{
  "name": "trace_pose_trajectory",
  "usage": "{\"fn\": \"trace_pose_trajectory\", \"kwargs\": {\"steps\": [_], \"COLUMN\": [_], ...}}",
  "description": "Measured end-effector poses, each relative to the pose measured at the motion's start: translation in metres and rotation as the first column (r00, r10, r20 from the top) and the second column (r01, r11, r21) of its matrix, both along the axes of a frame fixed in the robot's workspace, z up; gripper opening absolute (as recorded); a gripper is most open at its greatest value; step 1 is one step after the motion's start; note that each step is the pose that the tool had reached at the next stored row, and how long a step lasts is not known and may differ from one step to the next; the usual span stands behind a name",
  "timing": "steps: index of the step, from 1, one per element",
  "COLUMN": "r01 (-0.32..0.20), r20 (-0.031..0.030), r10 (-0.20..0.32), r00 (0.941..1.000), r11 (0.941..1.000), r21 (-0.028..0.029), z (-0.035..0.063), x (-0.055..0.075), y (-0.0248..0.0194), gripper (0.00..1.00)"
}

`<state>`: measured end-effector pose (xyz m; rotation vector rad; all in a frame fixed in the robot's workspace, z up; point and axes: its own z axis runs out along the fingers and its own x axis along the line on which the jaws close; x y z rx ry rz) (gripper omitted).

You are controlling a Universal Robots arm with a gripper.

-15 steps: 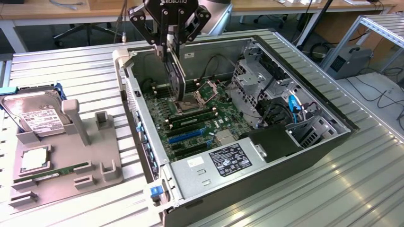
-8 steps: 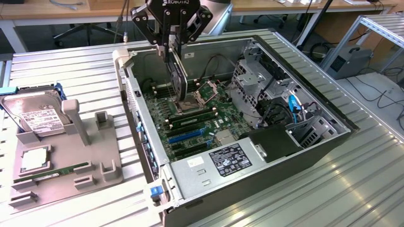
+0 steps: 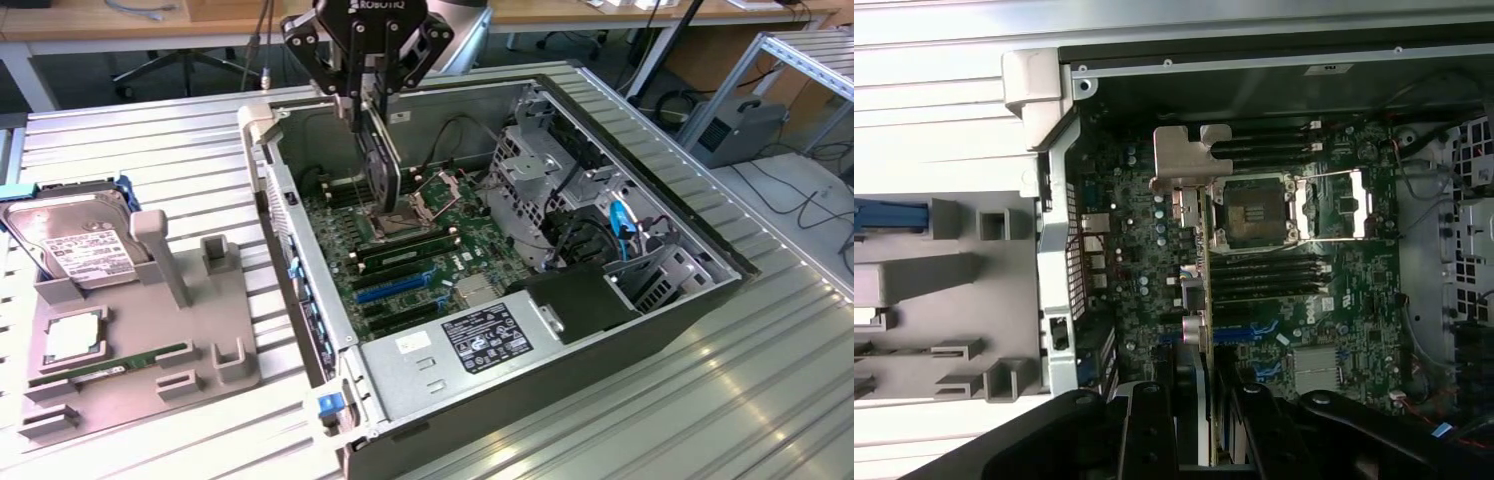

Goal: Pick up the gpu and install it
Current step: 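Pick up the gpu and move the gpu toward the slot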

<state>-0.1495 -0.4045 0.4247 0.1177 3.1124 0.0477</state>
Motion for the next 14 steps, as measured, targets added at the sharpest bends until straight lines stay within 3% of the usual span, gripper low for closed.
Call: {"fn": "trace_pose_trajectory", "kwargs": {"steps": [14], "r01": [0.000], "r20": [0.0000], "r10": [0.000], "r00": [1.0000], "r11": [1.0000], "r21": [0.0000], "z": [-0.0025], "x": [0.0066], "y": [0.0000], "gripper": [0.27]}}
